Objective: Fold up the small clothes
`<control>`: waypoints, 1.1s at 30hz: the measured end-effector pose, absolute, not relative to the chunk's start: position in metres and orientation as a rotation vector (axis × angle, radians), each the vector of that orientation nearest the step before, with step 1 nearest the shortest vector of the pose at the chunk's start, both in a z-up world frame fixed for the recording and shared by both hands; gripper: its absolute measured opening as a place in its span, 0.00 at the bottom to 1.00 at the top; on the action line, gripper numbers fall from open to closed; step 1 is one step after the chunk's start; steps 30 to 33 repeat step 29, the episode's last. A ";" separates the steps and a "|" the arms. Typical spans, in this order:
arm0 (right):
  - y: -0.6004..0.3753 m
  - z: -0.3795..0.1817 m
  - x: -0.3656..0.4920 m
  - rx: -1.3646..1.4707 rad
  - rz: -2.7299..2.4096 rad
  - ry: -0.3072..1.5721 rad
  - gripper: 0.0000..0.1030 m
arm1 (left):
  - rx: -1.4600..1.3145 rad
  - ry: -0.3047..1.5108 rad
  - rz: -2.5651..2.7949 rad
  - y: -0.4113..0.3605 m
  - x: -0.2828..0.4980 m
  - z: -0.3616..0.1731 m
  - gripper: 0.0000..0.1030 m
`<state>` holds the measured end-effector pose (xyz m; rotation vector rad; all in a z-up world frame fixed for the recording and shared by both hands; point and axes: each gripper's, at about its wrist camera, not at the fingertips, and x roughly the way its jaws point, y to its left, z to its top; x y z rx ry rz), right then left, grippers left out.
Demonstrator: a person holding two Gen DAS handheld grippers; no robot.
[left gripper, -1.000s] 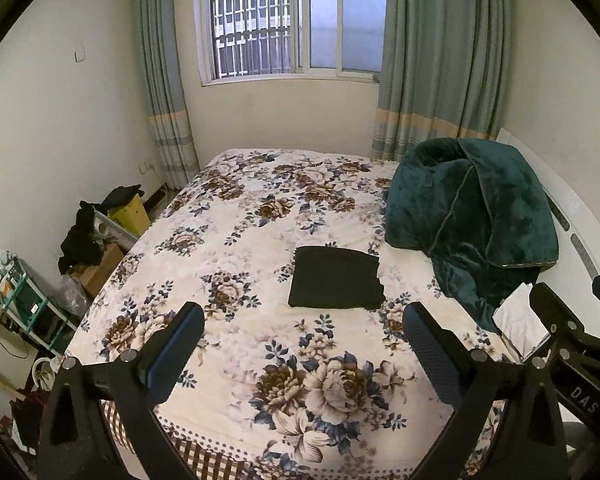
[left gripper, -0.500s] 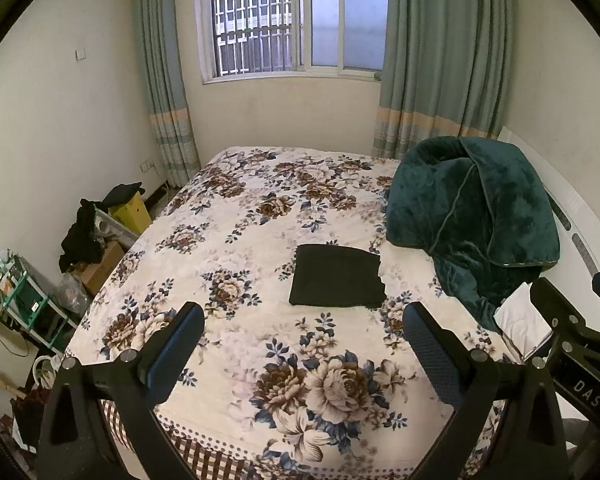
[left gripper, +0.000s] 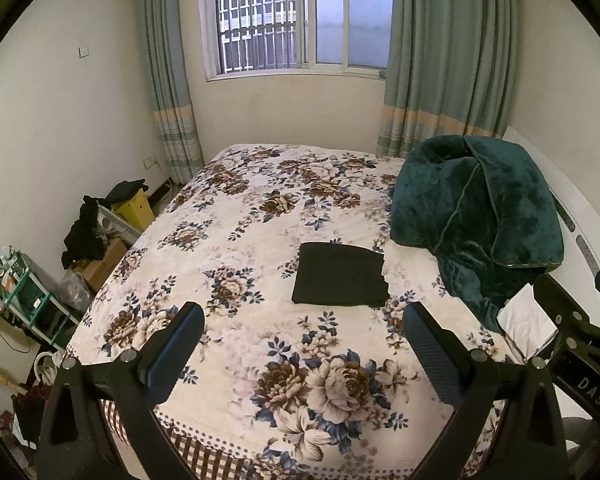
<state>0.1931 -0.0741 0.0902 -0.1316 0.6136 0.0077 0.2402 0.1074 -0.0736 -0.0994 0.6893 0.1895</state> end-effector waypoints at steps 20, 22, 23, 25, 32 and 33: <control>-0.075 0.091 0.193 -0.128 0.004 0.613 1.00 | -0.099 0.691 0.185 0.109 0.243 -0.072 0.98; -0.076 0.091 0.193 -0.128 0.004 0.614 1.00 | -0.098 0.690 0.187 0.109 0.244 -0.072 0.98; -0.076 0.091 0.193 -0.128 0.005 0.613 1.00 | -0.097 0.690 0.188 0.109 0.243 -0.072 0.98; -0.075 0.092 0.193 -0.130 0.005 0.613 1.00 | -0.099 0.690 0.192 0.110 0.245 -0.071 0.98; -0.073 0.091 0.192 -0.128 0.007 0.615 1.00 | -0.093 0.675 0.204 0.111 0.243 -0.069 0.98; -0.073 0.091 0.192 -0.128 0.007 0.615 1.00 | -0.093 0.675 0.204 0.111 0.243 -0.069 0.98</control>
